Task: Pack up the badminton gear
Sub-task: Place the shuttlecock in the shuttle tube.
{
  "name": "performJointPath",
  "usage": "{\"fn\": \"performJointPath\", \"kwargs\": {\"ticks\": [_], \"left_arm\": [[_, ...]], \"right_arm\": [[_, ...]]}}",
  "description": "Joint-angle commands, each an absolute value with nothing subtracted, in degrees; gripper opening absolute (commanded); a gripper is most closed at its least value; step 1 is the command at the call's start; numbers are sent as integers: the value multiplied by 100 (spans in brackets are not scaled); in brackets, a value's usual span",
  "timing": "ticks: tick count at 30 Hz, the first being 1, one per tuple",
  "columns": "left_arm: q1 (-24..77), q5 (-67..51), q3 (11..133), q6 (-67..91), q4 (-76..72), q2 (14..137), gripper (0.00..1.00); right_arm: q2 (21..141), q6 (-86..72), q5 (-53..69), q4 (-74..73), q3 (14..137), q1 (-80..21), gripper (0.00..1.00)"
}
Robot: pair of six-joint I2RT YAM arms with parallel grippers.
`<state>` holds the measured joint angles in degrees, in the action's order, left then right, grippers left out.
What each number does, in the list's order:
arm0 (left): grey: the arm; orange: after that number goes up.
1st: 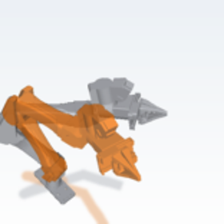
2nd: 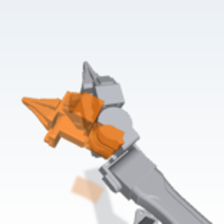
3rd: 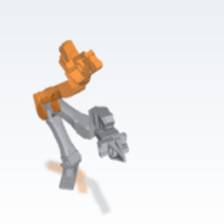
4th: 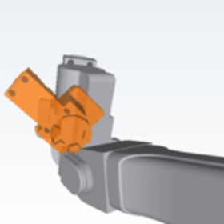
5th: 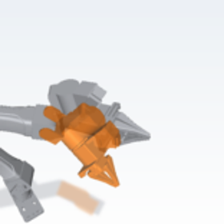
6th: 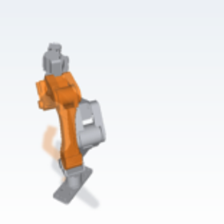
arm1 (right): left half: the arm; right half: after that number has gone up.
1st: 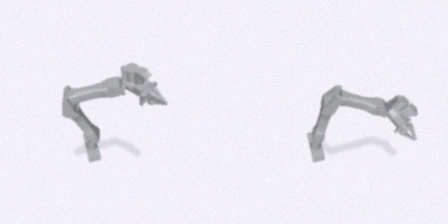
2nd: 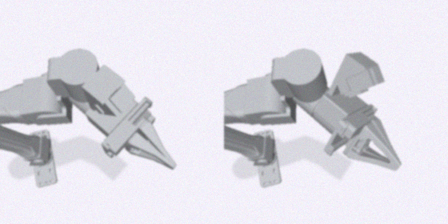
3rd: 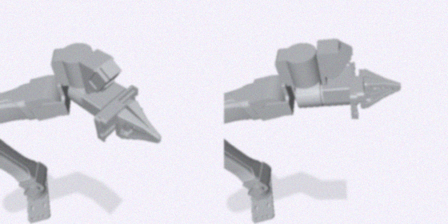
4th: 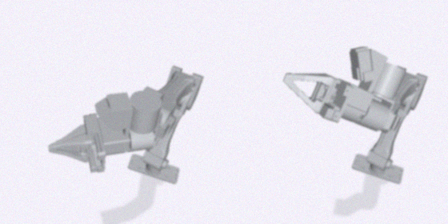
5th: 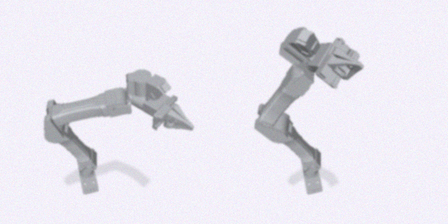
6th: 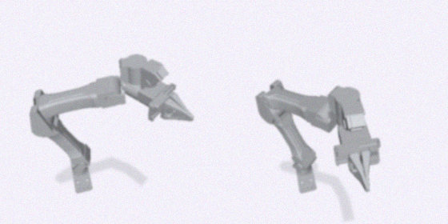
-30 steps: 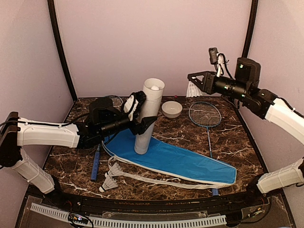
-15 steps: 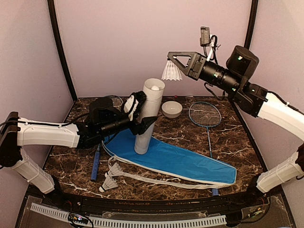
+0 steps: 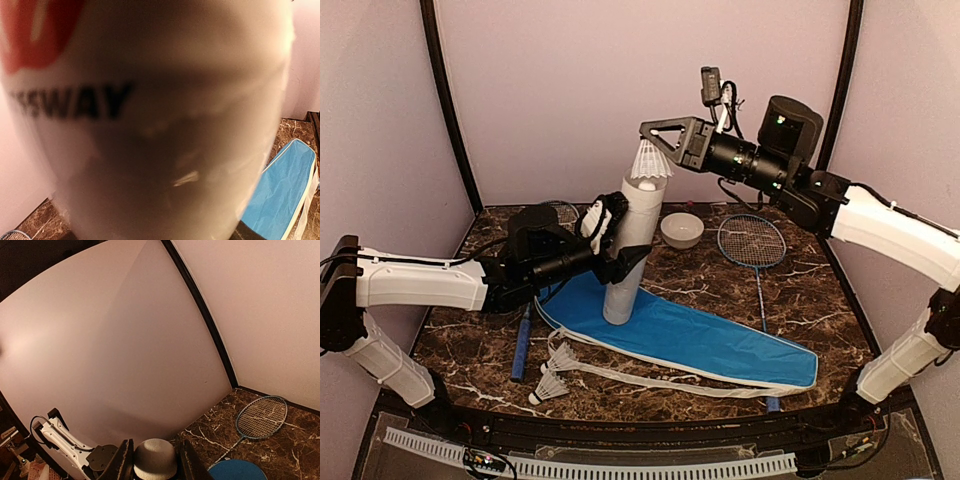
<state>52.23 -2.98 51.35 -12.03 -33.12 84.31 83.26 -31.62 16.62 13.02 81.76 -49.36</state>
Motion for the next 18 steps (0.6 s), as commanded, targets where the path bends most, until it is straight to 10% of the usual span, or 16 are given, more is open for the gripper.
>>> {"fn": "performJointPath", "kwargs": {"ticks": [1, 18], "left_arm": [[5212, -469, 5123, -1055, -2759, 8514, 68], [5212, -456, 5220, -1054, -2712, 8612, 68]], "right_arm": [[8356, -3149, 1456, 1382, 8327, -5001, 24], [8499, -2253, 389, 1190, 8271, -5250, 24]]}}
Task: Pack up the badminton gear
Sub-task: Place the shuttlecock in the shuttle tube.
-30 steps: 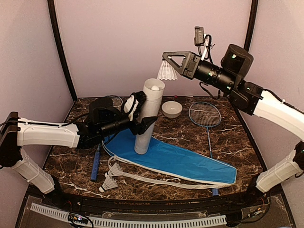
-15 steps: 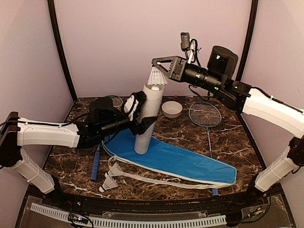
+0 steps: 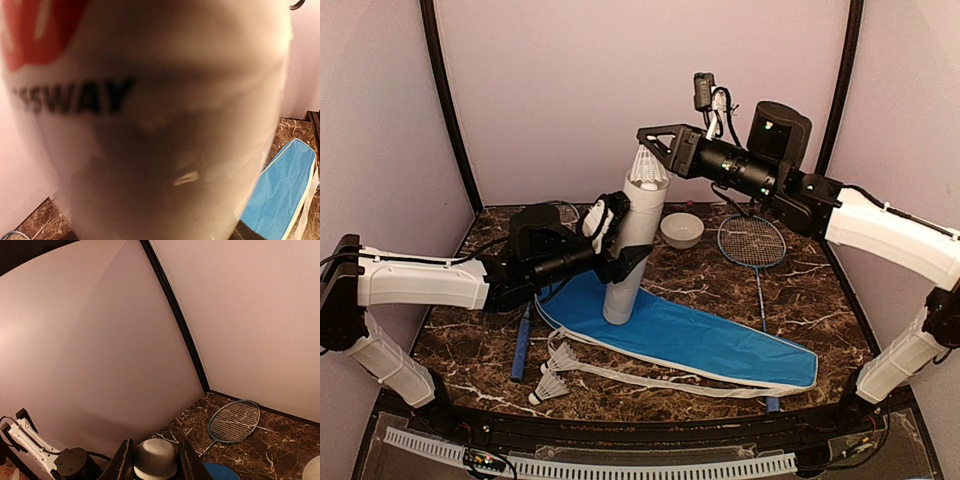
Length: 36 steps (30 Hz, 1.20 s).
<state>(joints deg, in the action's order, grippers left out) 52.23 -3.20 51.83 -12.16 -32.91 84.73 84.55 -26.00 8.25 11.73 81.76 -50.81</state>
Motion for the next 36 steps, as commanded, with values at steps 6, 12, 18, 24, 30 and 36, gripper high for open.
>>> {"fn": "performJointPath", "kwargs": {"ticks": [6, 12, 18, 24, 30, 36], "left_arm": [[5210, -441, 5240, -1050, -2713, 8654, 68], [5212, -424, 5219, -1055, -2733, 8648, 68], [5212, -438, 5183, -1062, -2767, 8626, 68], [5213, -482, 5170, -1080, -2782, 8614, 68], [5210, -518, 5108, -1088, -2837, 8578, 68], [5212, -554, 5098, -1090, -2856, 8570, 68]], "right_arm": [[8520, -1739, -284, 1086, 8279, -5557, 23], [8526, -1378, -614, 1040, 8225, -5660, 23], [8479, -1158, -823, 1172, 8068, -5660, 23], [8509, -745, -895, 1338, 7967, -5660, 23], [8482, -193, -873, 1380, 7909, -5655, 23], [8455, 133, -662, 1392, 7847, -5574, 22]]}}
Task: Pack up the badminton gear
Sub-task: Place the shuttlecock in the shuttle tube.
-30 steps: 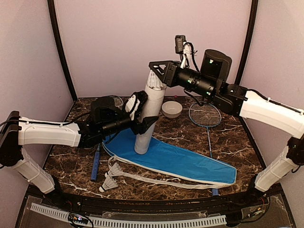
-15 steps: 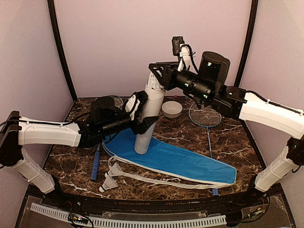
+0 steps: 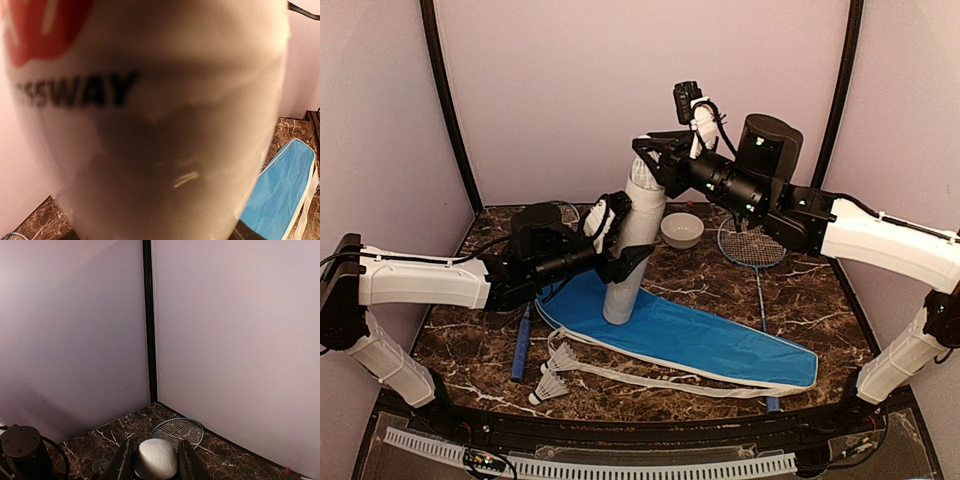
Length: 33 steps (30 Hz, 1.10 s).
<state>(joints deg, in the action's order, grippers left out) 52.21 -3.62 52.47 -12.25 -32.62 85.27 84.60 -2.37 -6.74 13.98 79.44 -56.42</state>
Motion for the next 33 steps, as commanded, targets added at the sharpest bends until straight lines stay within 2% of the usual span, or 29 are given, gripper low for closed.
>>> {"fn": "performJointPath", "kwargs": {"ticks": [1, 13, 23, 33], "left_arm": [[5214, -554, 5092, -1090, -2856, 8569, 68], [5212, -531, 5084, -1090, -2848, 8533, 68], [5212, -457, 5230, -1067, -2754, 8684, 69], [5212, -449, 5281, -1057, -2716, 8703, 69]], "right_arm": [[8443, 136, -562, 1377, 7856, -5538, 23], [8377, 348, -158, 1292, 7832, -5382, 23], [8519, -674, 35, 1276, 8057, -5502, 23], [8870, -898, 67, 994, 8597, -5670, 23]]}}
